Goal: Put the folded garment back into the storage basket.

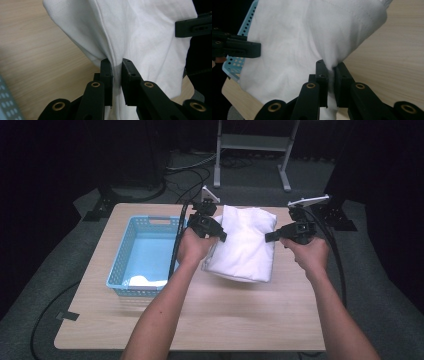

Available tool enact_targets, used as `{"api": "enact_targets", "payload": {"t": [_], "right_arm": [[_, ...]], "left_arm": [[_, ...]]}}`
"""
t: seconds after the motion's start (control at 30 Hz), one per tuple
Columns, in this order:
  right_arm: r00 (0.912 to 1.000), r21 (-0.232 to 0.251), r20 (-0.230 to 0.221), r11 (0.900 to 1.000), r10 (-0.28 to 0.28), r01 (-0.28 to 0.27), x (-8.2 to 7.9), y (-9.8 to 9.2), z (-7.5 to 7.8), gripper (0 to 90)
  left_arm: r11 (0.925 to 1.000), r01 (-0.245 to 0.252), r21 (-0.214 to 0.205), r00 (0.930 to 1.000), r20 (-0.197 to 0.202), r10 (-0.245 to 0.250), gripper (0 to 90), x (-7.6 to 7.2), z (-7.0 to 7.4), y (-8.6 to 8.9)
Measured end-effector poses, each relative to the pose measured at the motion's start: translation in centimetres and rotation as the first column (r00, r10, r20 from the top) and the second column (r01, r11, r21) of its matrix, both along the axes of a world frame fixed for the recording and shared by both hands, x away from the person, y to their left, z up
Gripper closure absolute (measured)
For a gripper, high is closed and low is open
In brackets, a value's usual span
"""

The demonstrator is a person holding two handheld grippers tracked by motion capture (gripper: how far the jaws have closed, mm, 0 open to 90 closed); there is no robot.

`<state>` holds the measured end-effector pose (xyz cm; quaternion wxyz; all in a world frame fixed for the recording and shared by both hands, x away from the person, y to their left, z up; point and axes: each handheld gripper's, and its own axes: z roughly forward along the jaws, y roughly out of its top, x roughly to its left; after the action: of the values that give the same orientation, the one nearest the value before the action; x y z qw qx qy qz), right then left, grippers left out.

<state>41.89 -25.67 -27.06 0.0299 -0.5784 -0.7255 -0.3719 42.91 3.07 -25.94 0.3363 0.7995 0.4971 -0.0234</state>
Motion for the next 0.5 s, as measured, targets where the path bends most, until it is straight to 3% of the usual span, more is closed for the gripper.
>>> {"api": "enact_targets", "payload": {"t": [0.5], "right_arm": [[0.9992, 0.108, 0.005, 0.9934, 0.039, -0.039, 0.1, 3.3, 1.1, 83.6]], "left_arm": [[0.9995, -0.031, 0.003, 0.9995, 0.004, 0.031, 81.0, -0.4, 1.1, 4.1]]}}
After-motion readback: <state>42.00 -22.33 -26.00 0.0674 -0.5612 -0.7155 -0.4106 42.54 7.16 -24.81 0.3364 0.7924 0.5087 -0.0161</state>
